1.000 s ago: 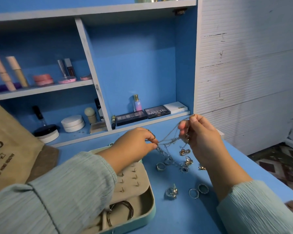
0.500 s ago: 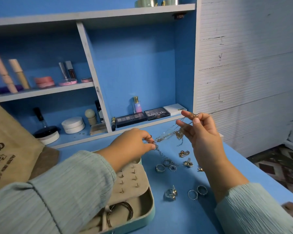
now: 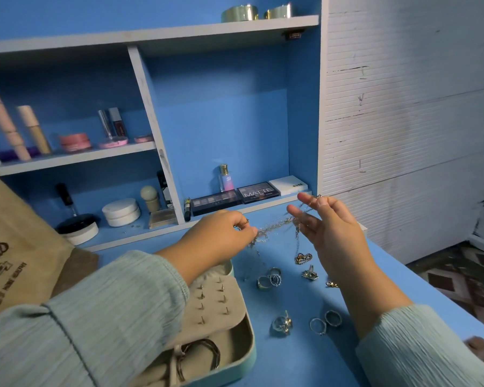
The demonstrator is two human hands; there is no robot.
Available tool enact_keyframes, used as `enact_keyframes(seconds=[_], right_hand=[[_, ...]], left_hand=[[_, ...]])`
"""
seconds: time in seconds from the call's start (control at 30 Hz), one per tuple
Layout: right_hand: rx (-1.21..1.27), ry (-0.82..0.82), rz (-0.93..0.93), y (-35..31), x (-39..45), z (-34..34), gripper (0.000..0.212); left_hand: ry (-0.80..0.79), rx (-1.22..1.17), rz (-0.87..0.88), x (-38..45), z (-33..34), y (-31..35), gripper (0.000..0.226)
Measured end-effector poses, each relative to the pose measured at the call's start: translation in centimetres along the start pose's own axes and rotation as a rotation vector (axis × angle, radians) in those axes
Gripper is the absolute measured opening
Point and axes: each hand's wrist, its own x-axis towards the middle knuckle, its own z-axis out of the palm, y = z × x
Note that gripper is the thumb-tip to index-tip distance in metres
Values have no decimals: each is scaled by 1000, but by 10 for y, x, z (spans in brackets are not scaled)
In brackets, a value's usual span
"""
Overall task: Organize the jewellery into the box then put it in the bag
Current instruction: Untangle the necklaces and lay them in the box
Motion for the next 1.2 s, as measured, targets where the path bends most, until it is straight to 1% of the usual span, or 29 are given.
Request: enact_keyframes(seconds=[0.1,0.17,0.27,0.37,0.43,0.5,0.53,0.57,0.6,0.67,0.73,0.8,0.83,0.87,0.97,1.0,1.03,1.1,1.2], right_hand=[[72,-34,33,-10,1,4,19],[33,-59,46,-21,2,9,19],[-89,-110,78,-39,7,19,18],[-227,-148,115,-53,9,30,18],[-370,-168,115,-60,10,36,18],[-513,-193,103,-64,11,41,19],[-583,-214,96,-65,12,43,19],[-651,-240,91,-67,12,45,19],[-716,-269,88,-68,13,48,19],[-834,-327,72,-71,13,52,20],[-909,-371,36,-74,14,56,18],[-943,-383,-3,-78,15,59,18],[-942,-379,-17,-79,15,60,18],[-937,-372,-26,-79,15,62,18],[-964,-370,-63,-82,13,64,18],[-983,-367,-78,-83,12,65,16],[-997,-356,-91,-85,12,65,15],[-1016,-310,-116,-90,12,63,12],[-1050,-227,-155,-98,14,58,13]], left_hand=[[-23,-24,-43,1,2,1,15],[-43,-81,-68,2,2,5,14],[-108,-188,-101,4,-1,13,10],[-160,-365,-170,3,-1,20,16],[-185,-452,-203,2,-1,23,11],[-227,-519,-230,4,0,25,11],[-252,-497,-240,6,0,27,15],[-276,-419,-248,8,0,29,21],[-302,-293,-241,10,-1,32,25],[-375,51,-163,14,-4,39,35],[-447,362,-69,16,-5,46,52],[-491,498,-27,19,-3,46,62],[-492,507,-23,21,0,43,63],[-463,438,-20,23,2,40,60],[-366,8,44,24,1,37,53],[-343,-82,95,24,-1,37,41],[-315,-115,132,24,-4,38,28],[-250,-217,149,24,-5,37,12],[-250,-558,83,18,-10,34,13]])
